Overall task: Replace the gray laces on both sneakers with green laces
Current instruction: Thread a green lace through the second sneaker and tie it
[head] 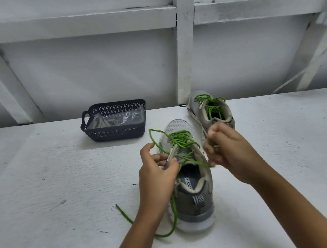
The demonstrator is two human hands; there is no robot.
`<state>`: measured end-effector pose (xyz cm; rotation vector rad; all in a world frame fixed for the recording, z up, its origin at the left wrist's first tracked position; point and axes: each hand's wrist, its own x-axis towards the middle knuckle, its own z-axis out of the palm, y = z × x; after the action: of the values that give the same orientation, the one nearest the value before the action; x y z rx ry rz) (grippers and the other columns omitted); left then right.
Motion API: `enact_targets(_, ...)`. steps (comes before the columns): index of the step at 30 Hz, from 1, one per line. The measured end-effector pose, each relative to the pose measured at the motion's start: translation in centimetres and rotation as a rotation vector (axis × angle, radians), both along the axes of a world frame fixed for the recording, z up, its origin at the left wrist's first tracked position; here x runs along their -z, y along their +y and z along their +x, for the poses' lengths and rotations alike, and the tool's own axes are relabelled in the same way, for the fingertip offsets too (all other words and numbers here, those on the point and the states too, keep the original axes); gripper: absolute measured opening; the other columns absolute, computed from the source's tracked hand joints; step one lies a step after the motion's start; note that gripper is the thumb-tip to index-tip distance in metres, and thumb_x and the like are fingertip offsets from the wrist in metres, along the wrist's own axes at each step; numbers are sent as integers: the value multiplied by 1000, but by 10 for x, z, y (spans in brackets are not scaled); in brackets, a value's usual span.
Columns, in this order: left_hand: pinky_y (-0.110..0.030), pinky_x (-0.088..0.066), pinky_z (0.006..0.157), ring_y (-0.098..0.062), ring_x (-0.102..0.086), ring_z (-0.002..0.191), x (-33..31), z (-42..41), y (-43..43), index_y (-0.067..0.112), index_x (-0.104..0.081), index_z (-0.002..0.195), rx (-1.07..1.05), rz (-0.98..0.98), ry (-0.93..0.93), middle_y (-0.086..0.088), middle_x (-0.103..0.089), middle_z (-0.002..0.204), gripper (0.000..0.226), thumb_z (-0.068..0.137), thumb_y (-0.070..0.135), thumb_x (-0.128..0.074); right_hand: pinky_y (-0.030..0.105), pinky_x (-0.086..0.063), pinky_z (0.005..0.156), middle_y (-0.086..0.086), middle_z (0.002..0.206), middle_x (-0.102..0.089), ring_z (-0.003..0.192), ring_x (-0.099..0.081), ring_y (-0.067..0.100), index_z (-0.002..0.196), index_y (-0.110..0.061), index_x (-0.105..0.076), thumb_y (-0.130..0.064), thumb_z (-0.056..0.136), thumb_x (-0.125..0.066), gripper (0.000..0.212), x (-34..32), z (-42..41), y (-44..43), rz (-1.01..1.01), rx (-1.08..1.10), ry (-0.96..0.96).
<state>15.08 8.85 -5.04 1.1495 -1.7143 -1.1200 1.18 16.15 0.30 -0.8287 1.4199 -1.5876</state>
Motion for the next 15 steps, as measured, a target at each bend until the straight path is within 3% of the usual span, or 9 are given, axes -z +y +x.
enact_targets(3, 0, -39, 60, 5, -56, 82, 1, 2, -1, 24, -36, 131, 3, 3, 9, 10, -59, 93, 60, 82, 18, -70, 20, -30, 41, -3, 51, -47, 41, -34, 11, 72, -13, -45, -4, 92, -40, 22, -1, -16, 10, 352, -216, 561)
enact_targets(6, -1, -39, 60, 5, -56, 82, 2, 3, -1, 24, -36, 130, 8, 4, 4, 8, -59, 93, 59, 82, 20, -70, 25, -40, 47, 0, 63, -58, 52, -47, 15, 72, -16, -50, -17, 90, -47, 18, -10, -25, 19, 593, -432, 985)
enact_targets(8, -1, -39, 59, 4, -57, 81, 2, 3, 0, 25, -37, 128, 9, 2, 5, 9, -58, 92, 56, 82, 20, -69, 28, -45, 65, -7, 74, -59, 70, -54, 13, 77, -23, -53, -30, 92, -50, 17, -12, -23, 19, 572, -385, 1214)
enact_targets(11, -2, -39, 59, 3, -57, 82, 3, 2, 0, 29, -38, 122, 20, -13, 3, 12, -57, 91, 50, 83, 20, -69, 33, -38, 85, -12, 95, -51, 100, -48, 13, 96, -32, -62, -43, 92, -50, 17, -12, -6, 12, 411, -127, 1413)
enact_targets(15, -5, -41, 60, 4, -57, 81, 3, 2, 1, 33, -38, 116, 19, -30, 5, 12, -58, 91, 44, 84, 22, -68, 35, -29, 89, -6, 116, -50, 115, -39, 18, 114, -30, -62, -42, 93, -50, 28, -5, 11, -9, 300, -70, 1512)
